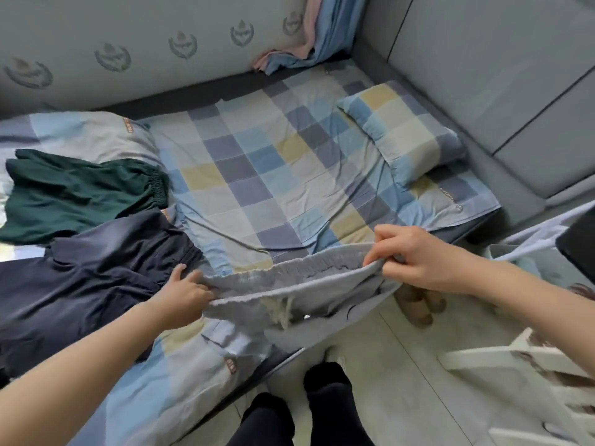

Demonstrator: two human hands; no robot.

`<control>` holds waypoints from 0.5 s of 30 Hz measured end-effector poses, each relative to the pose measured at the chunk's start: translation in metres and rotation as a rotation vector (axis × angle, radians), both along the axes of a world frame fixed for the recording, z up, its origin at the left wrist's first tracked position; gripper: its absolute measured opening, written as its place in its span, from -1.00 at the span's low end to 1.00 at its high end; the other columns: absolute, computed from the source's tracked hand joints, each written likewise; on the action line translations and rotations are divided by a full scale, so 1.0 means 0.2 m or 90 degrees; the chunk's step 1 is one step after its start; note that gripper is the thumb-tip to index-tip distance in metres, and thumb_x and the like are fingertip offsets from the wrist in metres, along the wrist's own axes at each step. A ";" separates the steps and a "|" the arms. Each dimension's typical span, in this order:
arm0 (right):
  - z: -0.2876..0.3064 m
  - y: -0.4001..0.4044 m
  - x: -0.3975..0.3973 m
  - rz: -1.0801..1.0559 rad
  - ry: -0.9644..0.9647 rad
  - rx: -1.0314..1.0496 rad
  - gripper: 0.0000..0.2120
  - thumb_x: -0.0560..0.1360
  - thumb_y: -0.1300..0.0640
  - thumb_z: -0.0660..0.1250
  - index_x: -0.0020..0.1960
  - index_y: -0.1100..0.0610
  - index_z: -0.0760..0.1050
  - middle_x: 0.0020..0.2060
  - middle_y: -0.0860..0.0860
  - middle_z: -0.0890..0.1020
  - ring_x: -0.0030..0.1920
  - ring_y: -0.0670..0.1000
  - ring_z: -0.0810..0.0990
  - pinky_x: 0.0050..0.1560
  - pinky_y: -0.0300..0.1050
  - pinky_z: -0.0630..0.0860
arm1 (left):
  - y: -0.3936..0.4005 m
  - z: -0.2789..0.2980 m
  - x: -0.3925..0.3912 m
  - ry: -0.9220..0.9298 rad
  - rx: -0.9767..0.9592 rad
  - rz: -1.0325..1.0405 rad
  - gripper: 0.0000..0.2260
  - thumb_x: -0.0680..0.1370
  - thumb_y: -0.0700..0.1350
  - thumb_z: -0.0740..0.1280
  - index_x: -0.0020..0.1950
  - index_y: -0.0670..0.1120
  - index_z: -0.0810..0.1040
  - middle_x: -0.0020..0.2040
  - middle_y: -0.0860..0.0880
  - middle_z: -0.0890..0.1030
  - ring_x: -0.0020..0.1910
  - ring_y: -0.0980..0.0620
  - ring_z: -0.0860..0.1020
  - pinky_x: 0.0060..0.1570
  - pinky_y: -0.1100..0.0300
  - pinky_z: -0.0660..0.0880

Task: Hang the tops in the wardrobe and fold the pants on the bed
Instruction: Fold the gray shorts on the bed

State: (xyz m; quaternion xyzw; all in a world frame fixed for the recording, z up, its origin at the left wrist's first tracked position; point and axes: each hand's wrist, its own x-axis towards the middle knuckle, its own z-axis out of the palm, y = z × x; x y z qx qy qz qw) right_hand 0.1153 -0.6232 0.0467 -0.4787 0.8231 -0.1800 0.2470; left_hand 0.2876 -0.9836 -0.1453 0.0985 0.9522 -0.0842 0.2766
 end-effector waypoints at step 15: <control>-0.17 0.70 -0.91 0.132 0.261 0.009 -0.84 0.43 0.35 0.42 0.01 0.28 0.61 -0.21 0.14 0.48 -0.37 0.07 0.52 -0.29 -0.15 0.44 | 0.35 0.43 -0.51 0.285 0.023 -0.439 -0.95 0.49 -0.13 0.40 -0.07 -0.02 0.63 0.10 0.02 0.58 0.16 -0.10 0.47 0.12 0.02 0.38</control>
